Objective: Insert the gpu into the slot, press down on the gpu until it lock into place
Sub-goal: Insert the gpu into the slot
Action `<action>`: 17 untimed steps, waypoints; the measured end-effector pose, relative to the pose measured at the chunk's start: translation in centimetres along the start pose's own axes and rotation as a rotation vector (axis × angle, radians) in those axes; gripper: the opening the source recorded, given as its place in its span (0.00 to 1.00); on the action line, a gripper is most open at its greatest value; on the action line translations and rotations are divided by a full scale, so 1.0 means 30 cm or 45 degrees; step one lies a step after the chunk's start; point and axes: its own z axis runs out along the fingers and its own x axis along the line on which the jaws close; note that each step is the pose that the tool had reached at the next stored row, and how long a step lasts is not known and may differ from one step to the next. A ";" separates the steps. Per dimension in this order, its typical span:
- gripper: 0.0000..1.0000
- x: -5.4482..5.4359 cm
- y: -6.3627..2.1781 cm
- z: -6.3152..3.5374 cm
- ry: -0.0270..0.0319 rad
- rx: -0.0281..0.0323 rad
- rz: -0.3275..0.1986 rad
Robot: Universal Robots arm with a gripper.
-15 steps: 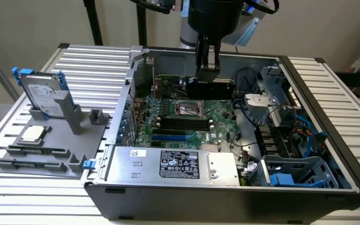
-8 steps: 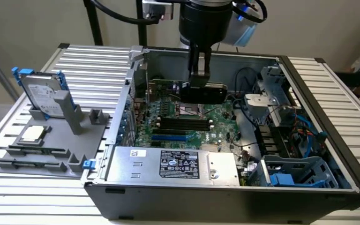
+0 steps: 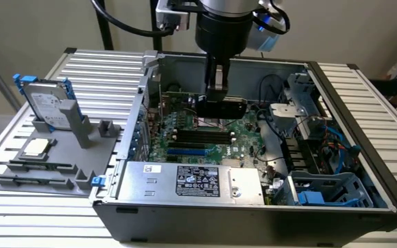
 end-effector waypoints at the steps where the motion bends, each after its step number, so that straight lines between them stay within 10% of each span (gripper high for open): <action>1: 0.27 0.000 0.000 0.005 0.0001 -0.0027 0.000; 17: 0.27 0.012 0.005 0.099 0.0003 -0.0118 -0.003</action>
